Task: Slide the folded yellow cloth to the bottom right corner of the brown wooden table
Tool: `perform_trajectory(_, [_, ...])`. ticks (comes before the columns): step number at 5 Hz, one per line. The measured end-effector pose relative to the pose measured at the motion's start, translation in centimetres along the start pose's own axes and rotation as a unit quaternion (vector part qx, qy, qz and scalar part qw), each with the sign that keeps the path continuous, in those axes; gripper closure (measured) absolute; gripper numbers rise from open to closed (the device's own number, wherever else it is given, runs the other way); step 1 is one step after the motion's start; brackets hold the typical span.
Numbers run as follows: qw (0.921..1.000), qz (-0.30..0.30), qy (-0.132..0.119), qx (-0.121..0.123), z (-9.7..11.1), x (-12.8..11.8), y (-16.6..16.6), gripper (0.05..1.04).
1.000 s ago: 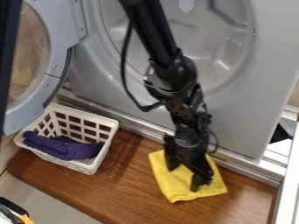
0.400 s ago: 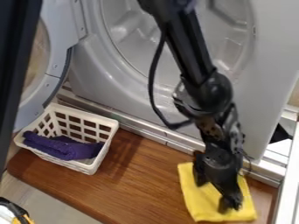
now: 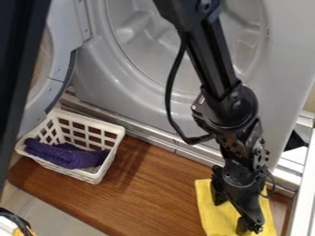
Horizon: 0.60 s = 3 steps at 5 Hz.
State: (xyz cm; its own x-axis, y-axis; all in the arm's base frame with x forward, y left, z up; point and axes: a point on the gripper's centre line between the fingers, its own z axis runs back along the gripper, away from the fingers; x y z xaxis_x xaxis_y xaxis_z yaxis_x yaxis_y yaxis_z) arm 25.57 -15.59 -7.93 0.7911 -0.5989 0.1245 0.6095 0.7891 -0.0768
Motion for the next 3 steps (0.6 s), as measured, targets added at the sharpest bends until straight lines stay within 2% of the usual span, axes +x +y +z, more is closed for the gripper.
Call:
perform_trajectory(1, [0.9999, -0.011, 0.005, 0.006, 0.1, -0.4, 0.1, 0.083])
perform_trajectory(2, [0.9992, -0.015, 0.036, 0.013, 0.9, -2.1, 0.3, 0.083])
perform_trajectory(3, [0.9992, -0.018, 0.016, 0.032, 2.6, -1.8, 1.0, 0.083])
